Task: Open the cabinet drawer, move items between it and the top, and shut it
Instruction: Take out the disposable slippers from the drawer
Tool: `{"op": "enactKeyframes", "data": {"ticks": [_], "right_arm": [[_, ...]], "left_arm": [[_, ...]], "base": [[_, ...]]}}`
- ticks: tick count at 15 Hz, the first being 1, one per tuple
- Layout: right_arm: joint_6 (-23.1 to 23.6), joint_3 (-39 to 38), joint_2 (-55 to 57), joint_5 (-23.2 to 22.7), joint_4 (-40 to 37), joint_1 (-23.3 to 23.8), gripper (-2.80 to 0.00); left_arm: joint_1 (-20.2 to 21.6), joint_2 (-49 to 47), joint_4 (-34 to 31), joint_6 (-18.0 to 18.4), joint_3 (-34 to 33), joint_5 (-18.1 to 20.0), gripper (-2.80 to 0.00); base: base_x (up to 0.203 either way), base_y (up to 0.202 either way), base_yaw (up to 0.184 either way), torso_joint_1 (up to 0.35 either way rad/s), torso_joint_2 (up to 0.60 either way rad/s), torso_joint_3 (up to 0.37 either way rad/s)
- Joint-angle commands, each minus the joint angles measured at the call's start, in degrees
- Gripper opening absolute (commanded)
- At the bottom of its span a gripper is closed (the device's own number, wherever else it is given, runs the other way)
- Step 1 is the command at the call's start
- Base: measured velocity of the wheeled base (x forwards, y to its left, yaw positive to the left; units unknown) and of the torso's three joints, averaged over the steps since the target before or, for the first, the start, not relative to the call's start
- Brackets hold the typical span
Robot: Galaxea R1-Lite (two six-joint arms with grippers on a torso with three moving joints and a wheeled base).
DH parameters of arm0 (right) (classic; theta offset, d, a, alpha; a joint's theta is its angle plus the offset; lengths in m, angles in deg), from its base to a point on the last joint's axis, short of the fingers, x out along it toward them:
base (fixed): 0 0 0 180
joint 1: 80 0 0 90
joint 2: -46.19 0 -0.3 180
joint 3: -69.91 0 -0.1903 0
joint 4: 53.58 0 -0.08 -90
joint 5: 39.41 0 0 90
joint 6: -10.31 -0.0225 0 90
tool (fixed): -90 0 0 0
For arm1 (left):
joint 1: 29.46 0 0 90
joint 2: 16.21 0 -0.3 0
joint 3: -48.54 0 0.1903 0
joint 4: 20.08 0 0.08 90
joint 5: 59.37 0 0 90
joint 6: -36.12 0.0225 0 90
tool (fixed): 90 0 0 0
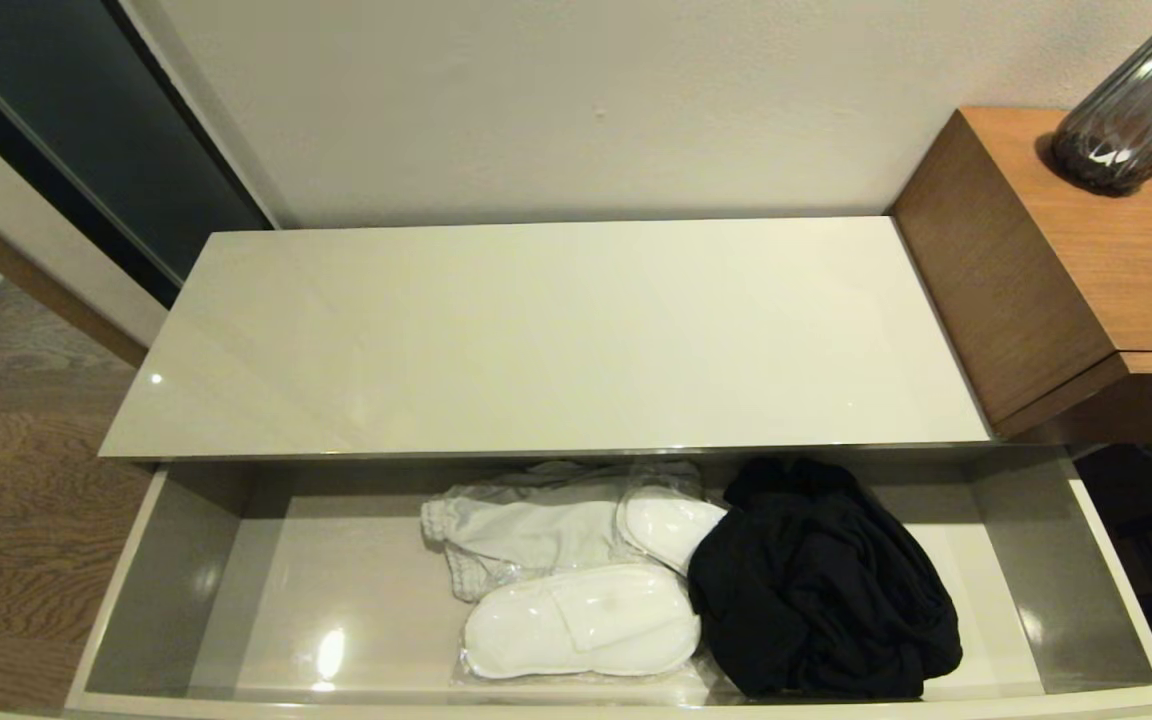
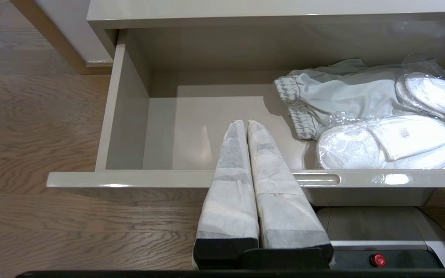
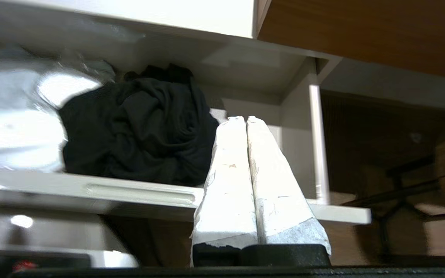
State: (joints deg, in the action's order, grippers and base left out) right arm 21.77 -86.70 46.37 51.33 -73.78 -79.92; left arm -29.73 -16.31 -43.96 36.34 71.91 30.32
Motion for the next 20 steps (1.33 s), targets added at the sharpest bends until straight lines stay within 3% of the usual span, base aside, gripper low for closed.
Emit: {"op": "enactKeyframes", "data": {"ticks": [1, 2, 3, 20], "right_arm": [[-6.1, -0.1, -0.1, -0.1, 0.2, 0.0, -2.80], [-12.8, -0.1, -0.1, 0.0, -0.4, 0.0, -2.80], [-15.2, 0.0, -0.1, 0.1, -0.9, 0.0, -2.80], [-14.9, 0.0, -0.1, 0.0, -1.1, 0.0, -2.80]], "left_arm": [[-0.1, -0.1, 0.0, 0.0, 0.0, 0.0, -2.80], [0.0, -0.1, 0.0, 0.0, 0.0, 0.0, -2.80], [0.0, -0.1, 0.0, 0.0, 0.0, 0.0, -2.80], [-0.1, -0.1, 0.0, 0.1, 0.0, 0.0, -2.80]], "base": [[0.000, 0.000, 0.000, 0.000, 0.00, 0.000], [0.000, 0.000, 0.000, 0.000, 0.00, 0.000], [0.000, 0.000, 0.000, 0.000, 0.00, 0.000], [0.000, 0.000, 0.000, 0.000, 0.00, 0.000]]}}
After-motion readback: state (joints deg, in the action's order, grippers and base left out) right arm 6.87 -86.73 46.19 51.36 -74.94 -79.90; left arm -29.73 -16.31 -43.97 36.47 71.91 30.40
